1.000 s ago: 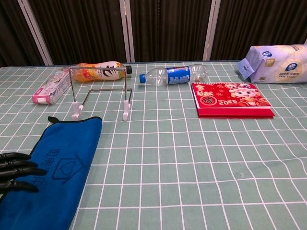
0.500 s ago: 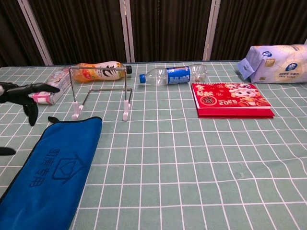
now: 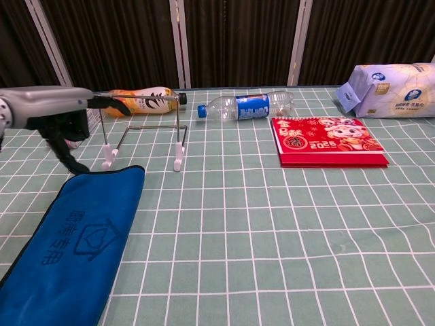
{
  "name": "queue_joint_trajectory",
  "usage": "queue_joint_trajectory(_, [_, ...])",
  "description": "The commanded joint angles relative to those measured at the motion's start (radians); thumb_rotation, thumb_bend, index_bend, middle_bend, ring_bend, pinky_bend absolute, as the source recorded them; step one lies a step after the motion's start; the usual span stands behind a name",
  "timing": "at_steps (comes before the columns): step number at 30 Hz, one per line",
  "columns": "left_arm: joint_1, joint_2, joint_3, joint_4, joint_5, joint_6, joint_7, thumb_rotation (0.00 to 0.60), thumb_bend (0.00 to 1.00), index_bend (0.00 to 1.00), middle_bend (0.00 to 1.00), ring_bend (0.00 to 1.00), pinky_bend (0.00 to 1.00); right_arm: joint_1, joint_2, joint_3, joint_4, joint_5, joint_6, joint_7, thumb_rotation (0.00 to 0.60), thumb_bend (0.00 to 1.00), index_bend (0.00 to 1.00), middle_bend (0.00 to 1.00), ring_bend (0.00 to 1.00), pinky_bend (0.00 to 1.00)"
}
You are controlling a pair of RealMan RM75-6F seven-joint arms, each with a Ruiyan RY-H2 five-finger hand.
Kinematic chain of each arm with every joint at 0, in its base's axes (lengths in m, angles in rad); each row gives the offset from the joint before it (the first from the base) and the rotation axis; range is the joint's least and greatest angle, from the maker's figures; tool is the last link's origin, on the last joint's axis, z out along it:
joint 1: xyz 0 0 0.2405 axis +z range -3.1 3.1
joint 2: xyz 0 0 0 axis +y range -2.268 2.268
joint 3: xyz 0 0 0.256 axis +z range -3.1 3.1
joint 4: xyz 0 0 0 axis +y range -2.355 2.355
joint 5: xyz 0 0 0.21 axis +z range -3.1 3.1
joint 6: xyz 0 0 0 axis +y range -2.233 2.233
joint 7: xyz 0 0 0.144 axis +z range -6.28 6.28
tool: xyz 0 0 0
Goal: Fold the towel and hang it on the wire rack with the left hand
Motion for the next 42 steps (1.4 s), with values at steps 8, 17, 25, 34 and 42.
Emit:
queue_joint_trajectory(8, [-0.114,-0.157,-0.015,0.155,-0.193,-0.098,0.089,0.6,0.26,0.27,0.97,0.91,1.0,0.012,-0.003,0.006,0.007,0.027,-0.029,-0.003,0.6,0.0,0.03,0.0,0.0,0.0])
queue_joint_trajectory(17, [-0.147,-0.215,-0.016,0.262,-0.259,-0.127,0.081,0.6,0.35,0.3,0.97,0.91,1.0,0.017,-0.006,0.008,0.012,0.039,-0.041,-0.005,0.6,0.0,0.04,0.0,0.0,0.0])
queue_joint_trajectory(25, [-0.153,-0.241,0.004,0.312,-0.272,-0.132,0.081,0.6,0.35,0.31,0.97,0.91,1.0,0.019,-0.008,0.009,0.016,0.047,-0.045,-0.005,0.6,0.0,0.04,0.0,0.0,0.0])
queue_joint_trajectory(34, [-0.151,-0.272,0.018,0.355,-0.254,-0.141,0.059,0.6,0.36,0.34,0.97,0.91,1.0,0.022,-0.009,0.008,0.018,0.049,-0.051,-0.006,0.6,0.0,0.05,0.0,0.0,0.0])
queue_joint_trajectory(42, [-0.135,-0.299,0.023,0.387,-0.19,-0.129,0.018,0.6,0.37,0.38,0.97,0.91,1.0,0.024,-0.01,0.007,0.019,0.049,-0.056,-0.007,0.6,0.0,0.15,0.0,0.0,0.0])
